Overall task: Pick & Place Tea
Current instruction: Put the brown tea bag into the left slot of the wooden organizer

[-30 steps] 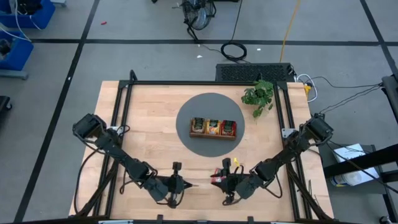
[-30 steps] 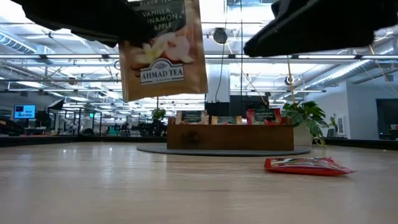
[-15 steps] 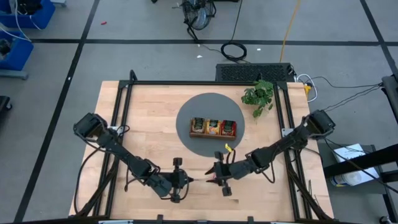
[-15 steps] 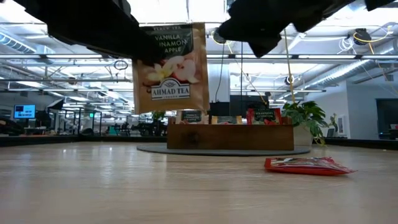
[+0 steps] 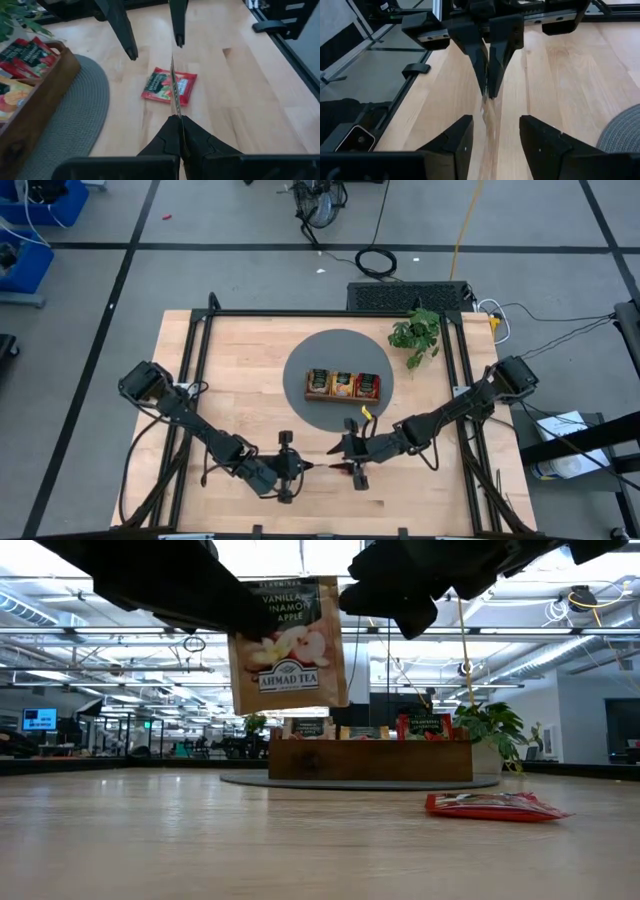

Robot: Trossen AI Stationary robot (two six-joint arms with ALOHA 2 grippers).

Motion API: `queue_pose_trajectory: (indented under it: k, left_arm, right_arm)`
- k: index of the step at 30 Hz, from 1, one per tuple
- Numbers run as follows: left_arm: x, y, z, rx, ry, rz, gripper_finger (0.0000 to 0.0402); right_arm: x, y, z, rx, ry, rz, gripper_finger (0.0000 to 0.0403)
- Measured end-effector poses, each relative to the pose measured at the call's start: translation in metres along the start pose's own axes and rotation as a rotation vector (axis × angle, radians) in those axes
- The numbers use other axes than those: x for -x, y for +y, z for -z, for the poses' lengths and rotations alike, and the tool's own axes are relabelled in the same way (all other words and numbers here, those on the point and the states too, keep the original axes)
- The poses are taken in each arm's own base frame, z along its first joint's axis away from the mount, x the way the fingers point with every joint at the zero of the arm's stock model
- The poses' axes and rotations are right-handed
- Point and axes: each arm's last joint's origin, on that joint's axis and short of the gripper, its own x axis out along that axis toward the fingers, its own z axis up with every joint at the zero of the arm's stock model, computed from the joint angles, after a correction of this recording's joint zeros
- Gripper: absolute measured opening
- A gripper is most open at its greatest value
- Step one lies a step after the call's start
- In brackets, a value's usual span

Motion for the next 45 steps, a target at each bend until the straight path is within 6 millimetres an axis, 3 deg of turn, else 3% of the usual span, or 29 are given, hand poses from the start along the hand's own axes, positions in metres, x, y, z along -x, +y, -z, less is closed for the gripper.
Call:
queue_pose_trajectory:
  k: [24,33,45]
  left_arm:
    - [-0.008,0.012,-0.009,0.045,-0.051,-0.016,0.0004]
    - [-0.008,0.012,-0.009,0.046,-0.051,-0.014,0.0006]
    - [-0.008,0.012,-0.005,0.047,-0.021,-0.015,0.0006]
  right_arm:
    - [-0.003,-0.007,-0.002,-0.005,-0.005,-0.021,0.0154]
    - [-0.026,-0.020,0.010,-0.023,-0.021,-0.072,0.0095]
    - [-0.026,-0.021,0.009,-0.024,-0.021,-0.142,0.0037]
